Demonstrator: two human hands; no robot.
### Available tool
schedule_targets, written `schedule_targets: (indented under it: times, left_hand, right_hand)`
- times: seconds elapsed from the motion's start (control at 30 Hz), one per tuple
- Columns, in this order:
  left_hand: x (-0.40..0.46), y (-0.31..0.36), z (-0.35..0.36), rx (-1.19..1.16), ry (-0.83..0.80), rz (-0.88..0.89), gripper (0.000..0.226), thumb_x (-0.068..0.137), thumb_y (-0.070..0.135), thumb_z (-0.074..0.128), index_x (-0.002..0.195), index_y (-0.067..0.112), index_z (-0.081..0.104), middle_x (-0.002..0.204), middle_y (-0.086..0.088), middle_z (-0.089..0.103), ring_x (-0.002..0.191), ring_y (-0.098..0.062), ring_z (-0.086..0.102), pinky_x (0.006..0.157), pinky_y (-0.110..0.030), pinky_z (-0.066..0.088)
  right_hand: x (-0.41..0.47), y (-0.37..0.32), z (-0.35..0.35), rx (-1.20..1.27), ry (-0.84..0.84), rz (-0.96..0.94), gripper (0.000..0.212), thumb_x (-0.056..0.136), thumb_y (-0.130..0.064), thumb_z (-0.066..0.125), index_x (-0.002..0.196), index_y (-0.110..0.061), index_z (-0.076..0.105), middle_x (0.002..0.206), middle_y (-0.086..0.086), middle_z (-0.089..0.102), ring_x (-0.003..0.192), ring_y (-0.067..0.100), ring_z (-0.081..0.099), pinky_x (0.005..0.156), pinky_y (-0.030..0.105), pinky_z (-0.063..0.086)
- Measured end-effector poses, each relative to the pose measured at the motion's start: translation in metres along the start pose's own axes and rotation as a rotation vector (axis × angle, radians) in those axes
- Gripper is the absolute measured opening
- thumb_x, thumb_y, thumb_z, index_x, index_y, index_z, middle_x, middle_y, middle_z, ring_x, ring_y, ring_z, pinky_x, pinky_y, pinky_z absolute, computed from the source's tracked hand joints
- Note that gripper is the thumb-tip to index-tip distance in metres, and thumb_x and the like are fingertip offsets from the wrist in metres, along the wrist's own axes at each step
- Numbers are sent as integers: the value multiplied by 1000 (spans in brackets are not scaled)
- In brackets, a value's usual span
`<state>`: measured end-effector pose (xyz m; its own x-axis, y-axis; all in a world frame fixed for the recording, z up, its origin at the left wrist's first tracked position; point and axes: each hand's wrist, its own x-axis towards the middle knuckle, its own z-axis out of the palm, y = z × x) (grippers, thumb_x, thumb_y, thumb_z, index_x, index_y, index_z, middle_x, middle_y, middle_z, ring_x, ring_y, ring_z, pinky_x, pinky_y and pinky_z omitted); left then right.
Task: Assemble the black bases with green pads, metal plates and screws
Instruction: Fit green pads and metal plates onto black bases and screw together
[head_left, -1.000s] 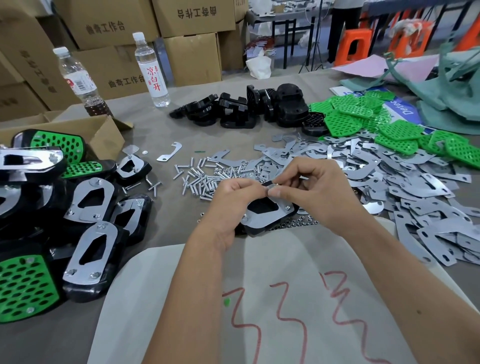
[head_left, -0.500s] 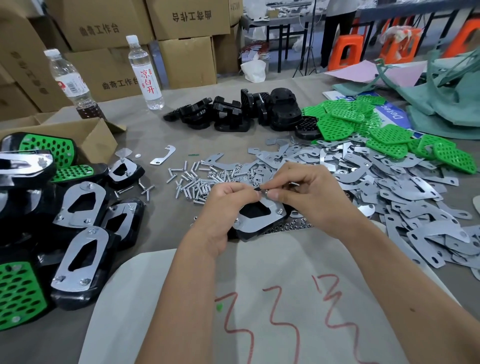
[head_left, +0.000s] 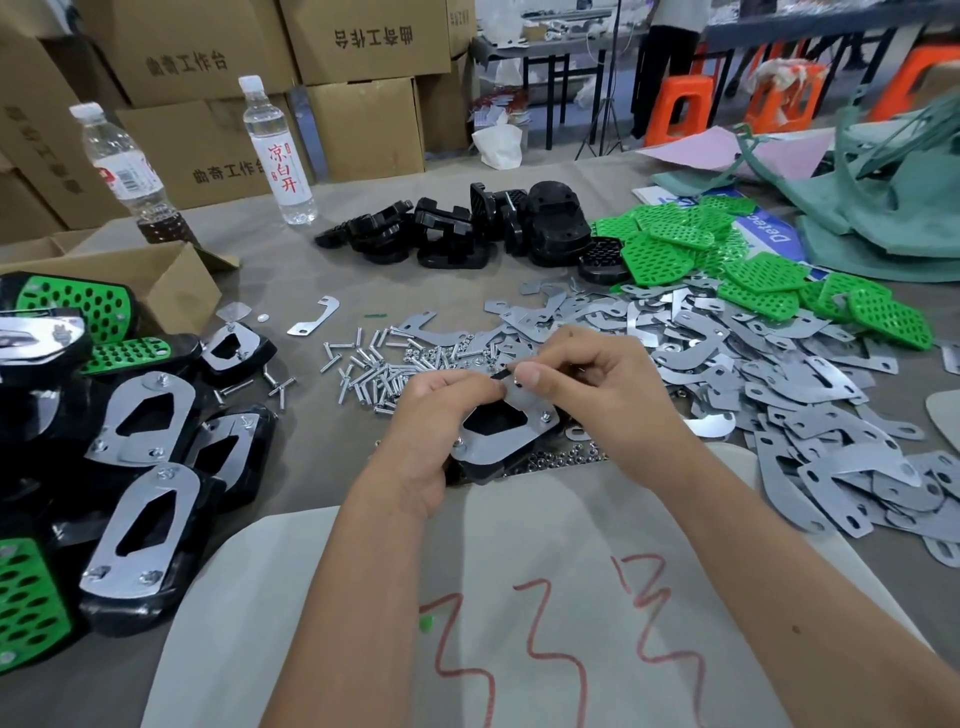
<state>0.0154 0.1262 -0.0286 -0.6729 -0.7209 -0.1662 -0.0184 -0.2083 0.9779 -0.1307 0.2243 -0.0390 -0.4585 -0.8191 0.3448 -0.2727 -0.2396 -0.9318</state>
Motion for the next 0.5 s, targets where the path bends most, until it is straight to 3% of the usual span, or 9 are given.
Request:
schedule_targets:
  times: [0.1, 0.2, 0.27, 0.33, 0.4, 0.43, 0.5]
  left_hand:
    - [1, -1, -1, -24, 0, -11, 11, 78, 17, 71, 77, 6, 69, 77, -16, 63, 65, -26, 59, 58, -31, 45]
    - [3, -1, -2, -25, 11, -5, 11, 84, 12, 69, 75, 9, 71, 76, -15, 67, 63, -26, 61, 55, -28, 49]
    - [3, -2, -2, -20, 25, 12, 16, 85, 11, 69, 69, 12, 72, 72, -13, 68, 59, -24, 62, 53, -26, 49]
    - [3, -2, -1, -36, 30, 14, 16, 79, 14, 72, 63, 15, 72, 70, -10, 68, 58, -22, 63, 53, -26, 49]
    - [3, -2, 0, -74, 56, 7, 23, 80, 14, 73, 58, 19, 73, 66, -5, 68, 55, -19, 65, 50, -24, 51]
    - [3, -3, -1, -98, 65, 2, 26, 81, 13, 73, 56, 20, 73, 65, -4, 68, 54, -18, 65, 49, -23, 52]
    - [4, -2, -1, -103, 62, -5, 17, 75, 16, 74, 58, 19, 72, 66, -5, 69, 56, -19, 66, 49, -24, 52]
  right_hand:
    - [0, 1, 2, 34, 76, -6, 38, 87, -31, 76, 76, 4, 65, 82, 25, 59, 69, 24, 50, 66, 38, 39]
    - [-2, 1, 7, -28, 29, 12, 25, 91, -38, 70, 97, -15, 77, 90, 8, 63, 78, 14, 56, 73, 28, 43]
    - [-3, 1, 8, -73, -4, 2, 28, 93, -41, 67, 103, -20, 82, 101, -2, 65, 91, 7, 61, 82, 19, 44]
    - [-2, -1, 8, -8, 48, 18, 34, 93, -47, 66, 88, -18, 84, 97, 2, 66, 94, 8, 64, 85, 21, 45]
    - [-1, -2, 5, 63, 123, 21, 48, 90, -54, 64, 68, -14, 76, 92, 18, 62, 87, 16, 61, 83, 30, 44]
    - [-1, -2, 4, 77, 139, 18, 51, 91, -56, 63, 65, -12, 72, 93, 22, 61, 84, 17, 59, 82, 33, 43]
    - [-2, -3, 6, 31, 115, 13, 42, 93, -58, 59, 82, -21, 78, 98, 13, 67, 91, 11, 64, 85, 31, 48]
